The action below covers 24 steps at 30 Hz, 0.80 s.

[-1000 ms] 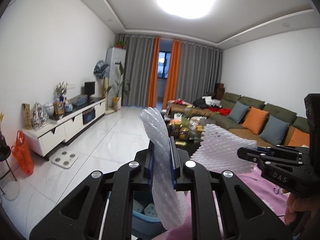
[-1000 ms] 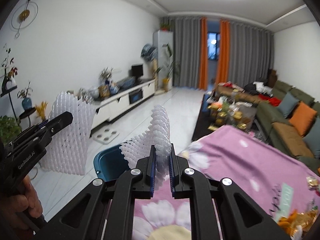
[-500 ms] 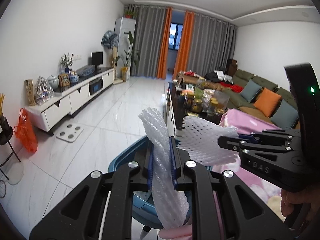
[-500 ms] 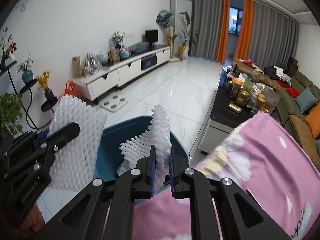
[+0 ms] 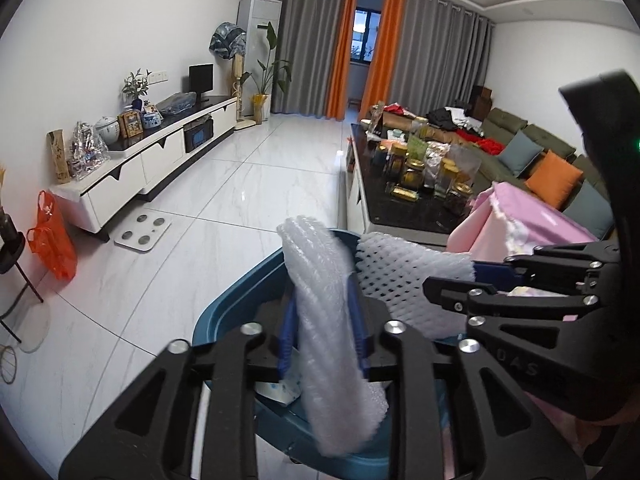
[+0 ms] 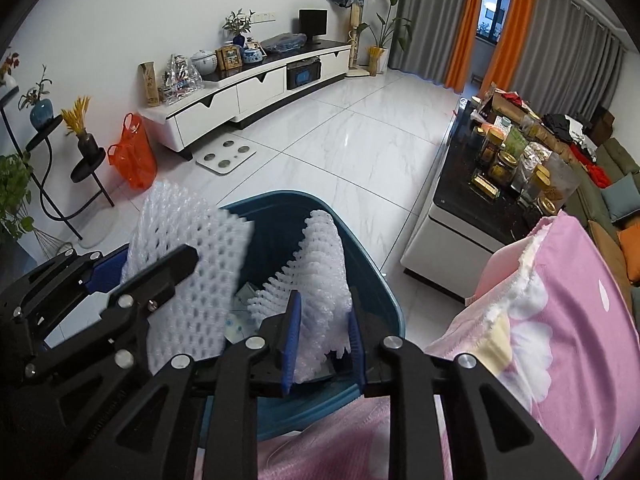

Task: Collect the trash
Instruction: 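Carry both foam nets to the bin and open both tools to drop them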

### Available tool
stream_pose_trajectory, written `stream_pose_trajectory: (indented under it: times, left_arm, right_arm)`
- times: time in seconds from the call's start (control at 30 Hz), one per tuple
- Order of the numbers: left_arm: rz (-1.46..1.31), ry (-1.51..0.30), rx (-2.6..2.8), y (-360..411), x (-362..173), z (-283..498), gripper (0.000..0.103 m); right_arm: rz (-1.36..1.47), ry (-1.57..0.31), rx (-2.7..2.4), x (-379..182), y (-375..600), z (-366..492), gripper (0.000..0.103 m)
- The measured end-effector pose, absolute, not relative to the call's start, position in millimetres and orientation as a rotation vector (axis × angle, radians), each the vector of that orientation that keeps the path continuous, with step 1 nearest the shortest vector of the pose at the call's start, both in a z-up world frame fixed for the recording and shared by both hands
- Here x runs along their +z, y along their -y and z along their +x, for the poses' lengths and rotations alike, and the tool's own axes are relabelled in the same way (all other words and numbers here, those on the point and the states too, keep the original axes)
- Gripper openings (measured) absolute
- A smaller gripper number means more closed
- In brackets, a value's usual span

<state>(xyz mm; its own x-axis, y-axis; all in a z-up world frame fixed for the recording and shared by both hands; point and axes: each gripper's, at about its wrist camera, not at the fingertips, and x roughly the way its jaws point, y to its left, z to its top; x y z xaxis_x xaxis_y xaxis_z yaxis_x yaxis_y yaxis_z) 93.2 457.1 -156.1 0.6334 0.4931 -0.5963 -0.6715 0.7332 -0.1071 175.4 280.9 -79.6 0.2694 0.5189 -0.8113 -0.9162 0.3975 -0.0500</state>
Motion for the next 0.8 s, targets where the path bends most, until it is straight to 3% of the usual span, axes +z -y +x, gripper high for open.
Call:
stream_pose_trajectory:
  times: [0.03,0.17,0.23,0.5,0.63,0.73,0.8]
  left_arm:
    - [-0.339,-0.572,0.684,-460,-160,96,0.036]
    - [-0.34,-0.57,0.713,-459,-162,102,0.052]
    - [-0.33,-0.562,0.722,-458,-159,102,0.054]
    - [-0.297,-0.494,0.747,-419,-108,71,0.076]
    - [-0.285,-0.458,0.756,-396,-79,48,0.087]
    - [-0.289,-0.455,0.759,-385,-66,38,0.095]
    - [-0.295,-0.454,0.755,-376,-61,34,0.096]
  right_arm:
    - [-0.579,-0.809,1.045,-80,-281,177,0.032]
    - [-0.546,-0.81,1.034,-79,-279,184,0.044]
    - [-0.539,-0.805,1.034,-78,-277,186,0.046]
    - [-0.446,-0.772,1.025,-59,-247,192,0.051]
    - [-0.386,-0.732,1.019,-41,-220,189,0.058]
    - [-0.356,-0.689,1.009,-30,-197,183,0.069]
    - [-0.339,-0.655,0.992,-23,-179,179,0.074]
